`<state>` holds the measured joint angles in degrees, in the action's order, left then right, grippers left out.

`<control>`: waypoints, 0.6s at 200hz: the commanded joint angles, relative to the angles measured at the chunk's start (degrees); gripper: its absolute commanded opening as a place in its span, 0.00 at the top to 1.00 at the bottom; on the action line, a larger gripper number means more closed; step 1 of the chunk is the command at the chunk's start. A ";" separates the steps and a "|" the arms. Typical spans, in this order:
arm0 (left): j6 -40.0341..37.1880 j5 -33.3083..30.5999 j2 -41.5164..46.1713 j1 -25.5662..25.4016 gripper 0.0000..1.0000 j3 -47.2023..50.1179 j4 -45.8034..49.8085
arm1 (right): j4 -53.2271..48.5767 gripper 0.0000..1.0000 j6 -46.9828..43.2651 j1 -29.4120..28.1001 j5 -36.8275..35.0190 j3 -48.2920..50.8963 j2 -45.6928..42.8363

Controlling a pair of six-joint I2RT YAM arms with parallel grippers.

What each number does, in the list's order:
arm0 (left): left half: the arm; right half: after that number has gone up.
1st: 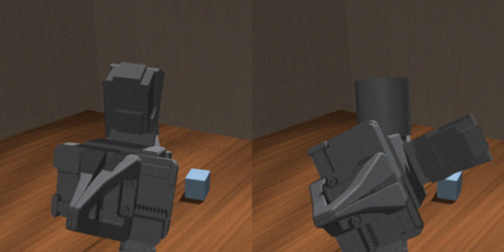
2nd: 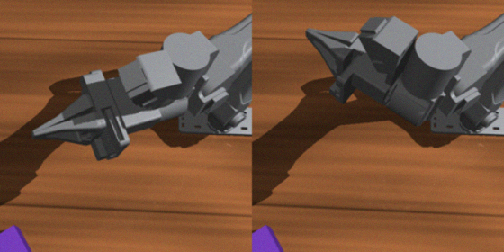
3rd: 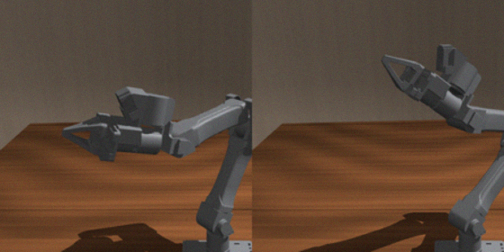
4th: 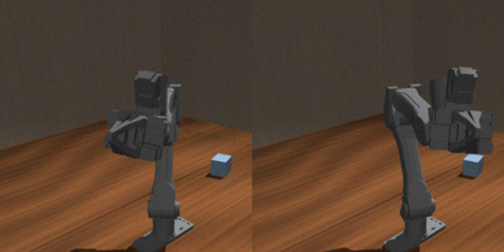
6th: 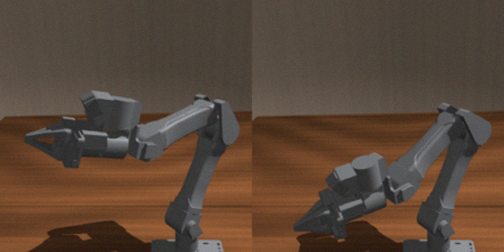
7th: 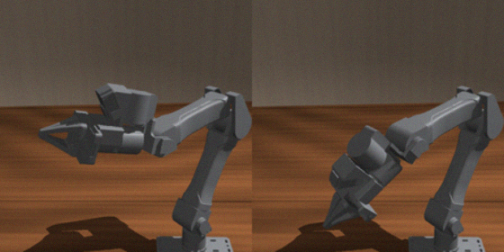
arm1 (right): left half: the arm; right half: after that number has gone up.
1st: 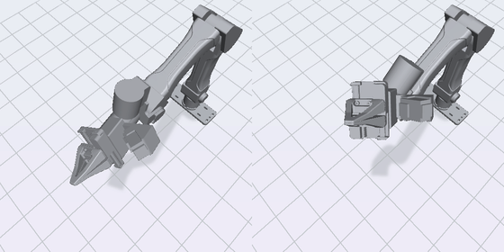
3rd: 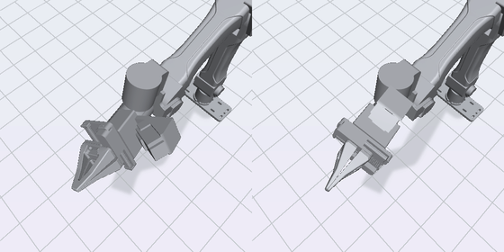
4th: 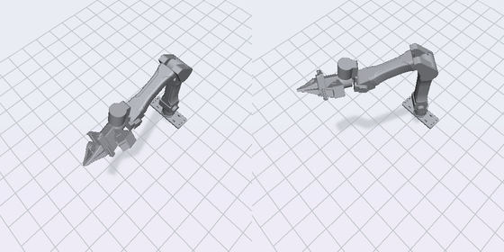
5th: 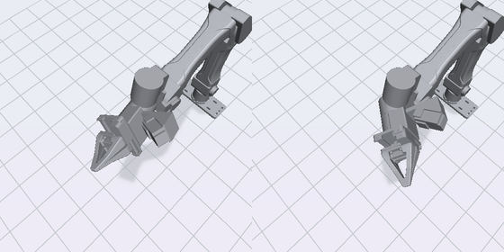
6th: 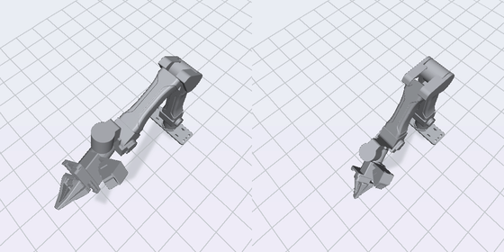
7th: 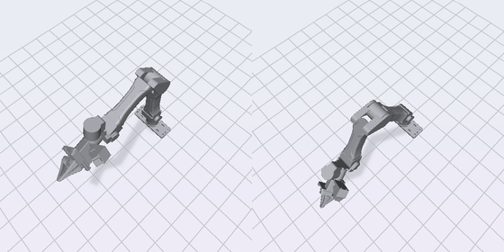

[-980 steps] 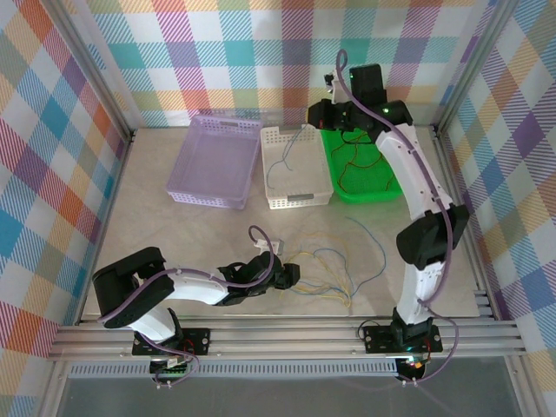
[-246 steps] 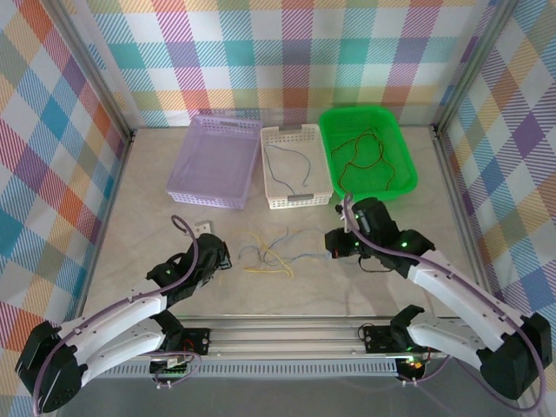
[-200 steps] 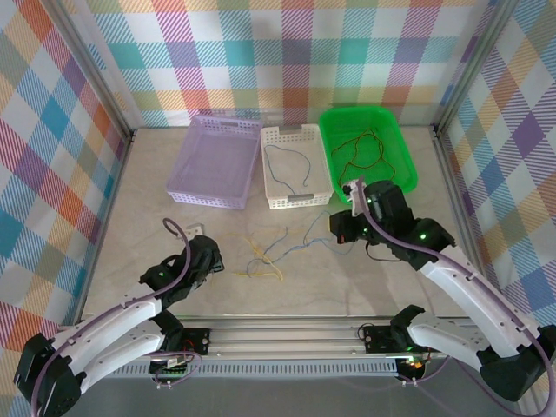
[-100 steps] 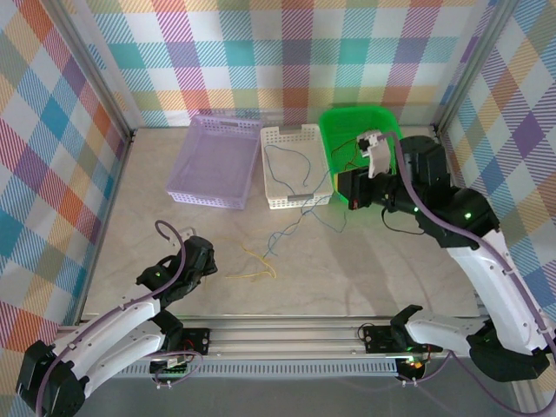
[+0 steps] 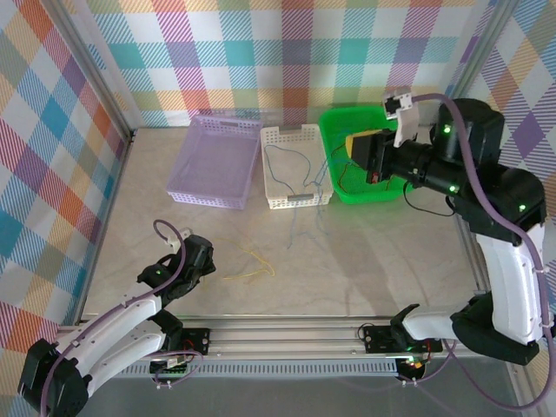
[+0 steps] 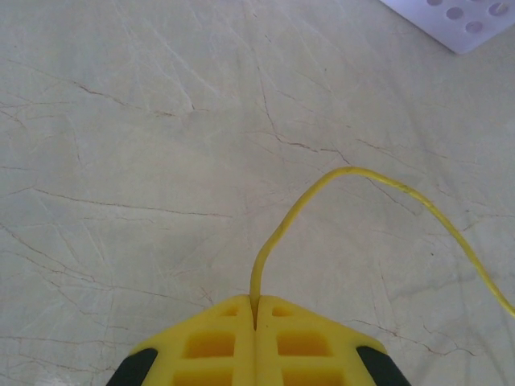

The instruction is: Untangle the cables

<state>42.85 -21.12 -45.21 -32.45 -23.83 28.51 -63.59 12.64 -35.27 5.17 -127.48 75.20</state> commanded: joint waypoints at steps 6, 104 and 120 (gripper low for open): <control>0.84 0.29 -0.23 1.11 1.00 0.09 0.95 | -5.06 1.00 -1.60 0.20 1.06 -8.72 3.03; 0.71 0.21 2.20 1.42 1.00 -0.02 1.60 | 3.40 1.00 0.20 0.20 3.26 11.77 -5.22; 0.40 -0.31 3.84 1.42 1.00 -0.55 2.53 | 6.79 1.00 1.10 0.20 3.66 20.87 -8.48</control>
<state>42.89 -20.67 -43.77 -32.05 -23.83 28.75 -62.57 12.73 -35.27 7.53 -115.87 70.81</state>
